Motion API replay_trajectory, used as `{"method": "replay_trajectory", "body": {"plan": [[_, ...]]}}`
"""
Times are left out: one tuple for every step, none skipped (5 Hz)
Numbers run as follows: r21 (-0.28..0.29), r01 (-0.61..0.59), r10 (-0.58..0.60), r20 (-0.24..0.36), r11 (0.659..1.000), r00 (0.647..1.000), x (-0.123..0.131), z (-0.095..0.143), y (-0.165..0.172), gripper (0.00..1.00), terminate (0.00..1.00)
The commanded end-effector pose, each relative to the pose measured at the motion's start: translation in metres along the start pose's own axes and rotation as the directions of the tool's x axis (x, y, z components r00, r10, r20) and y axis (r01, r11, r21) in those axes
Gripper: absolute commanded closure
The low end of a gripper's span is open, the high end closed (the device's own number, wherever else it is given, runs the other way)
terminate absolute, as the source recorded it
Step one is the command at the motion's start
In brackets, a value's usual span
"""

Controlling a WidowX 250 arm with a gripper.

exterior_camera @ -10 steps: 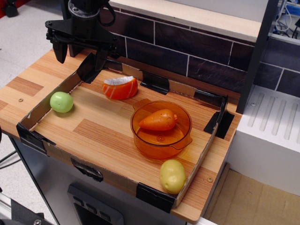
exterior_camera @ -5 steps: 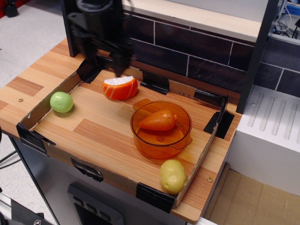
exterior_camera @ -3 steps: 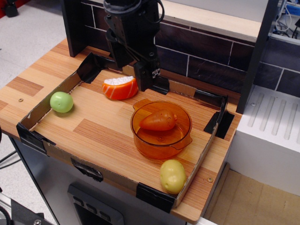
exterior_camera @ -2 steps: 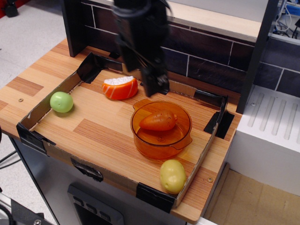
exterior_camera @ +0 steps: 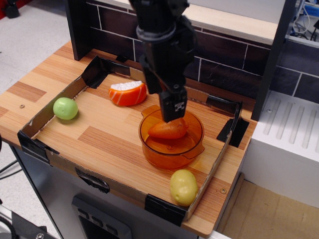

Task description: Take carrot out of pot

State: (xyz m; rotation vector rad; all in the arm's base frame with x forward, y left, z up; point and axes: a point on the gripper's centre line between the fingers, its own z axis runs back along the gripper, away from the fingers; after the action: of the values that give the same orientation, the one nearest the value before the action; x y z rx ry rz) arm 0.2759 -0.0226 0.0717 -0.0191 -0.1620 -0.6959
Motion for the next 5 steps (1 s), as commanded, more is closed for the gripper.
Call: {"method": "replay_trajectory", "body": {"plan": [[0.018,0.066,-0.066,-0.001,0.998,0.998,-0.008,-0.009,-0.003,0.00,0.00],[0.015,0.079,-0.079,-0.008,0.997,0.997,-0.007,-0.018,-0.005,0.00,0.00],[0.014,0.079,-0.079,-0.011,0.997,0.997,-0.005,-0.021,-0.004,0.00,0.00],[0.012,0.079,-0.078,-0.027,0.997,0.997,-0.005,-0.028,-0.003,0.00,0.00],[0.007,0.067,-0.066,-0.051,0.998,0.997,-0.007,-0.038,-0.001,0.00,0.00]]}}
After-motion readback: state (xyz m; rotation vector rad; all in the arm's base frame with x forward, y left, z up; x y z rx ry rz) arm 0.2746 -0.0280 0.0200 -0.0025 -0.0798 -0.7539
